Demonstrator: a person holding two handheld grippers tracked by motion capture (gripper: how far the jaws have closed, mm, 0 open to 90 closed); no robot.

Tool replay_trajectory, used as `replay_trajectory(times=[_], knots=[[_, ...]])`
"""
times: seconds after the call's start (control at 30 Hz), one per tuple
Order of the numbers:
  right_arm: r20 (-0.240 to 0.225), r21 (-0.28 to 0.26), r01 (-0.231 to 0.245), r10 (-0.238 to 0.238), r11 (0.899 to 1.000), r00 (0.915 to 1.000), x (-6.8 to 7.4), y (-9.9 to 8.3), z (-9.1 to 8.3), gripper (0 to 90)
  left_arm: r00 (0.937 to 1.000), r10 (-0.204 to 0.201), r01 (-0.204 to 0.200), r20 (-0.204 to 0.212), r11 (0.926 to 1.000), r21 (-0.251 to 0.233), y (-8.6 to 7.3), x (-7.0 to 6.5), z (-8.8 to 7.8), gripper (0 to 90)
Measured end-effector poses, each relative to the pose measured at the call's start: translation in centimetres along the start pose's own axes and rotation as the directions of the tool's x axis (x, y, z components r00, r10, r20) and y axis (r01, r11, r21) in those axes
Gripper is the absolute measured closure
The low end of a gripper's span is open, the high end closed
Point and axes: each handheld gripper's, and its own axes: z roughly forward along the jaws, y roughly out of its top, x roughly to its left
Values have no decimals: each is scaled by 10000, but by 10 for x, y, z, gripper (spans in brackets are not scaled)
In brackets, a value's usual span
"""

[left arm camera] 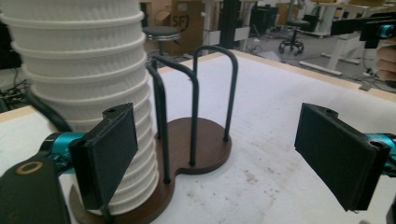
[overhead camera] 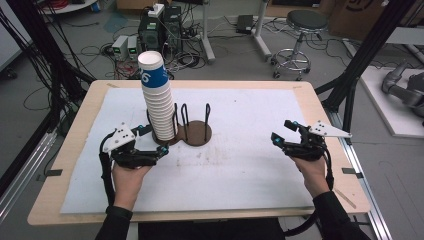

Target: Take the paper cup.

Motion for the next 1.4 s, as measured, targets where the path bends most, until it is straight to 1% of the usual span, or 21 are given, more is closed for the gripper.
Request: replay_trajectory(times=[0.03, 0.07, 0.2, 0.27, 0.33, 0.43, 0.53, 0.67, 0.7, 0.73, 0.8, 0.97, 1.2, 1.27, 1.33, 1.4], knots=[[-64, 101, -139, 140, 9999, 9999, -2, -1, 1, 193, 10000, -1, 1, -38, 10000, 30, 0, 1, 0, 128], [-64, 101, -139, 140, 9999, 9999, -2, -1, 1, 193, 10000, -40, 41, -74, 10000, 66, 0, 1, -1, 128], [-93, 153, -6, 7, 9999, 10000, -3, -1, 0, 193, 9997, -156, 159, -180, 9997, 177, 0, 1, -1, 128], [-109, 203, 10, -8, 9998, 9999, -4, -1, 0, 193, 9992, -173, 186, -347, 9992, 358, 2, 1, 0, 128], [-87, 213, 76, -74, 9997, 9999, -4, 0, -1, 193, 9992, -205, 222, -347, 9985, 498, 3, 2, 1, 128], [13, 138, 120, -120, 9998, 9999, -4, 1, -1, 193, 9991, -347, 356, -228, 9985, 420, 3, 4, 2, 128], [35, 197, 186, -187, 9996, 9998, -2, 1, -1, 193, 9983, -479, 488, -321, 9984, 288, 6, 7, 1, 105], [46, 218, 398, -399, 9990, 9992, 1, 3, -2, 193, 9975, -454, 464, -551, 9988, 163, 14, 12, -1, 91], [13, 176, 406, -406, 9990, 9992, 1, 3, -2, 193, 9966, -472, 483, -668, 9987, 146, 16, 13, -2, 81], [49, 160, 441, -441, 9989, 9990, 2, 3, -2, 193, 9965, -483, 490, -678, 9988, 82, 19, 15, -2, 65], [41, 203, 408, -409, 9990, 9992, 1, 3, -3, 193, 9957, -393, 399, -837, 9992, 57, 24, 18, -3, 65], [7, 286, 390, -390, 9988, 9992, 2, 3, -3, 193, 9930, -407, 397, -1106, 9991, -114, 34, 29, -2, 65], [-64, 344, 477, -475, 9983, 9989, 4, 3, -1, 193, 9905, -586, 552, -1243, 9980, -307, 47, 42, 6, 64], [-71, 355, 481, -479, 9982, 9988, 4, 3, -1, 193, 9902, -593, 540, -1262, 9975, -449, 50, 45, 9, 64], [-101, 373, 460, -456, 9982, 9989, 4, 3, -1, 193, 9908, -593, 540, -1217, 9975, -466, 53, 47, 12, 64], [-80, 372, 468, -465, 9982, 9989, 4, 3, -1, 193, 9897, -517, 452, -1331, 9976, -517, 56, 49, 16, 50]])
